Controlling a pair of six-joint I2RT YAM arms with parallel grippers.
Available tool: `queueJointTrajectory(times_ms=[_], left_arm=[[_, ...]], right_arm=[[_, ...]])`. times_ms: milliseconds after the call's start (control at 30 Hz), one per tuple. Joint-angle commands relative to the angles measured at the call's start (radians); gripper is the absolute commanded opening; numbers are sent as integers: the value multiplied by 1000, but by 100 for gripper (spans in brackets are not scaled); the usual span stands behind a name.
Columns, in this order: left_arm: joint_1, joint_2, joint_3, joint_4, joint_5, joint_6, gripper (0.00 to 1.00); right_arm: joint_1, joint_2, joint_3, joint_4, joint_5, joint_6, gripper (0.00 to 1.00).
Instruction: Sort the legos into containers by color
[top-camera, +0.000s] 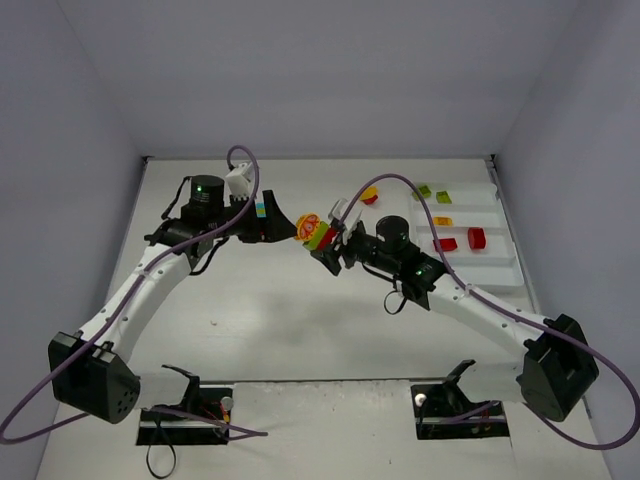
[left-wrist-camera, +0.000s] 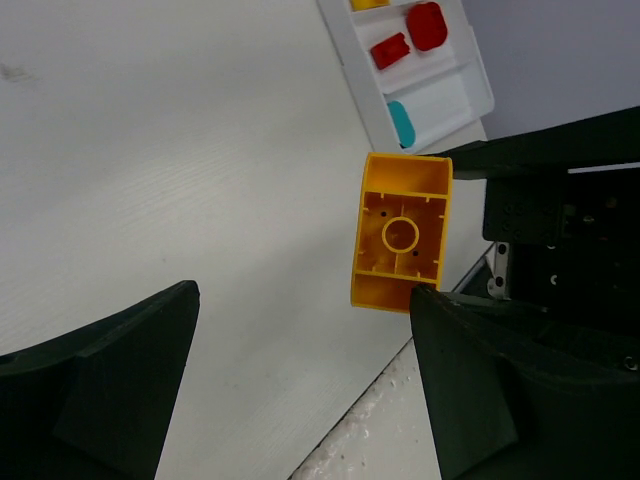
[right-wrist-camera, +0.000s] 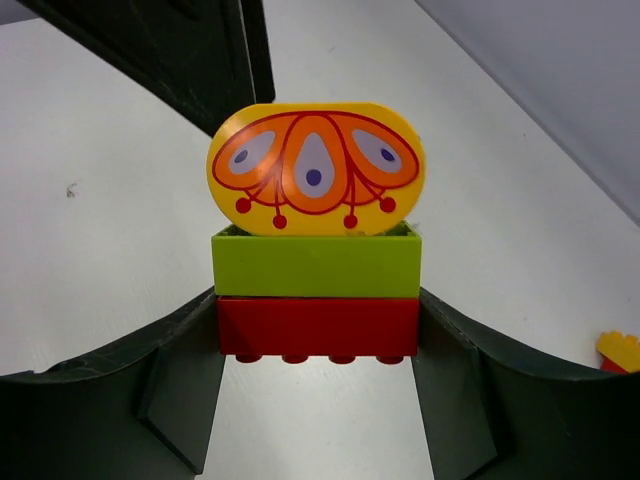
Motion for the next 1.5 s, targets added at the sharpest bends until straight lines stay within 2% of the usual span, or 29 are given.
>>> queueJointTrajectory(times_ms=[0, 200, 400, 533, 733, 900, 1000, 1067, 1200, 1333, 1467], left_arm=[[-51, -42, 69, 120, 74, -38, 80], [-90, -34, 98, 122, 77, -44, 80], [-85, -45, 101, 69, -24, -15, 80], [-82, -42, 89, 56, -47, 0, 80], [-74, -33, 19, 63, -142, 20, 80], [-56, -29, 16, -27, -322, 62, 80], [-51, -36, 43, -105, -456, 89, 80], [-51, -40, 42, -128, -477, 108, 80], [-51, -37, 17, -109, -370, 142, 80], [-53, -29, -20, -67, -142, 166, 79], [-83, -22, -32, -35, -43, 174, 77]], right_arm=[[16, -38, 1, 47, -65, -60, 6], [30, -59, 4, 32, -57, -68, 7], [30, -62, -13, 41, -23, -67, 5], [30, -59, -28, 62, -10, -56, 1], [30, 5, -22, 26, 98, -41, 0], [27, 137, 10, -57, 197, 28, 0], [27, 183, 1, -51, 196, 64, 0], [27, 180, -19, -22, 184, 70, 0], [27, 154, -71, 55, 144, 56, 0], [28, 102, -102, 95, 61, 39, 1], [28, 53, -109, 96, 9, 24, 2]])
